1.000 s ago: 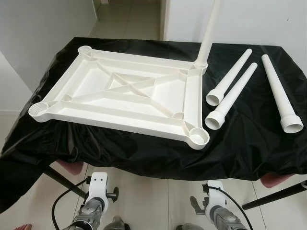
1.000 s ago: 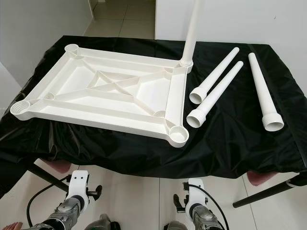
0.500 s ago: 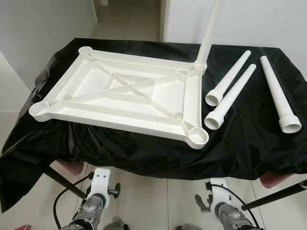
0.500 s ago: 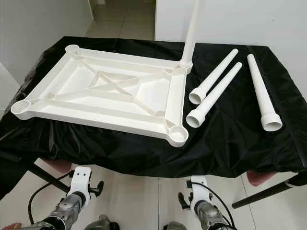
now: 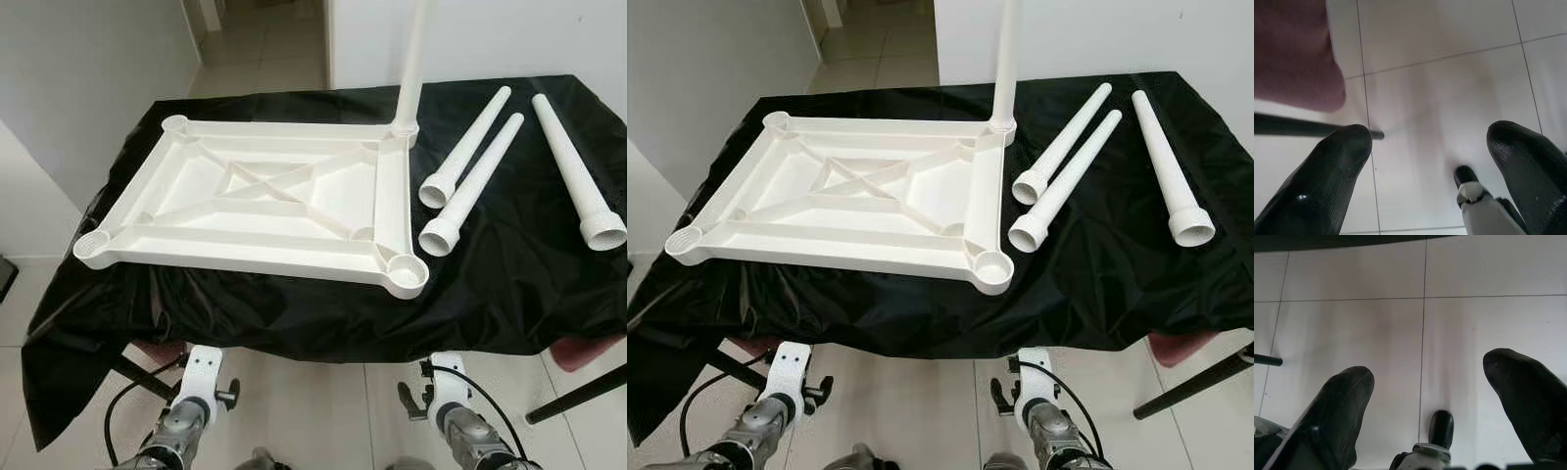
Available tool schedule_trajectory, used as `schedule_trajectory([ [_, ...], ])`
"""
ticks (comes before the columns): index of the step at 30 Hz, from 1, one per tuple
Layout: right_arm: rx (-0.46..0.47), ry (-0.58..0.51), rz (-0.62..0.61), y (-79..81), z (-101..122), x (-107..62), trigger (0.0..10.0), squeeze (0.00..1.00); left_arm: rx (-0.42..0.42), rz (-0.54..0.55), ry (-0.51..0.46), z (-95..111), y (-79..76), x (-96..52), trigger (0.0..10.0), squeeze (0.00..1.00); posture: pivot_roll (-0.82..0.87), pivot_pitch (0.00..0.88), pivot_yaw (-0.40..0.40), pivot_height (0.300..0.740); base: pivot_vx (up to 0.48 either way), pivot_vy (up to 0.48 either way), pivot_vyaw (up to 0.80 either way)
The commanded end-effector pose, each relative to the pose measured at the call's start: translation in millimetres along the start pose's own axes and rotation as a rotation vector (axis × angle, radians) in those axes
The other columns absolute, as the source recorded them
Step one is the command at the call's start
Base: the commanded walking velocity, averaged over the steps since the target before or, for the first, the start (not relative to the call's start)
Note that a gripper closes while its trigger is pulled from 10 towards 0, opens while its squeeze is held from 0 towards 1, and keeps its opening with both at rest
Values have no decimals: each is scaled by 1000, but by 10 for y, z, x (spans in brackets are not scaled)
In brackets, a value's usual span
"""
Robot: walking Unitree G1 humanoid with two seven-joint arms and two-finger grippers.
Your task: Building children table
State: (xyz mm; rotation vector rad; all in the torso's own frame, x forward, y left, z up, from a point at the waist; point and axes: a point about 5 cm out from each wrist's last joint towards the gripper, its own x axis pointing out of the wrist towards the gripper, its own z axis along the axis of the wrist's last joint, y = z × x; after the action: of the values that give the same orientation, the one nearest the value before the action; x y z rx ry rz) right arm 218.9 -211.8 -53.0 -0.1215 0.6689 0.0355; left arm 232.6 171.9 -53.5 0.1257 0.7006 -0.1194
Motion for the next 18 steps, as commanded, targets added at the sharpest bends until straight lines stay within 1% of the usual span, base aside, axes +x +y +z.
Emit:
schedule_trajectory([
  [1, 21, 17, 12, 72, -68, -16, 10000, 0, 11, 13, 22, -51, 12, -13, 10000, 0, -140, 0, 186, 740, 0, 0, 0],
  [4, 23, 18, 11, 73, -73, -18, 10000, 0, 16, 14, 19, -44, 13, -12, 10000, 0, -140, 0, 186, 740, 0, 0, 0],
  [5, 24, 20, 15, 80, -86, -23, 10000, 0, -7, 21, 19, -52, 21, -15, 10000, 0, -128, 0, 156, 740, 0, 0, 0],
  [6, 24, 20, 15, 80, -86, -23, 10000, 0, -7, 21, 19, -52, 21, -15, 10000, 0, -128, 0, 156, 740, 0, 0, 0],
  [7, 25, 23, 17, 83, -99, -28, 10000, 0, -15, 32, 22, -68, 35, -22, 10000, 0, -120, 0, 136, 740, 0, 0, 0],
  [9, 32, 26, 19, 87, -110, -32, 10000, 0, -31, 45, 24, -85, 52, -29, 10000, 0, -120, 0, 136, 740, 0, 0, 0],
  [10, 38, 31, 22, 90, -125, -37, 10000, 0, -59, 66, 32, -124, 81, -45, 10000, 0, -104, 0, 99, 740, 0, 0, 0],
  [11, 38, 31, 22, 90, -125, -37, 10000, 0, -59, 66, 32, -124, 81, -45, 10000, 0, -104, 0, 99, 740, 0, 0, 0],
  [12, 32, 42, 29, 96, -150, -45, 10000, 0, -85, 86, 46, -179, 102, -66, 10000, 0, -79, 0, 64, 740, 0, 0, 0],
  [13, 31, 55, 38, 107, -180, -55, 10000, 0, -110, 104, 60, -233, 118, -87, 10000, 0, -66, 0, 49, 740, 0, 0, 0],
  [14, 31, 55, 38, 107, -180, -55, 10000, 0, -110, 104, 60, -233, 118, -87, 10000, 0, -66, 0, 49, 740, 0, 0, 0],
  [15, 26, 73, 51, 118, -219, -68, 10000, 0, -134, 122, 75, -287, 128, -107, 10000, 0, -39, 0, 21, 740, 0, 0, 0],
  [16, 22, 85, 58, 125, -244, -77, 10000, 0, -146, 132, 83, -318, 131, -119, 10000, 0, -33, 0, 15, 740, 0, 0, 0],
  [17, 22, 85, 58, 125, -244, -77, 10000, 0, -146, 132, 83, -318, 131, -119, 10000, 0, -33, 0, 15, 740, 0, 0, 0],
  [18, 21, 97, 62, 125, -266, -85, 10000, 0, -154, 138, 90, -343, 128, -128, 10000, 0, -13, 0, -7, 740, 0, 0, 0],
])
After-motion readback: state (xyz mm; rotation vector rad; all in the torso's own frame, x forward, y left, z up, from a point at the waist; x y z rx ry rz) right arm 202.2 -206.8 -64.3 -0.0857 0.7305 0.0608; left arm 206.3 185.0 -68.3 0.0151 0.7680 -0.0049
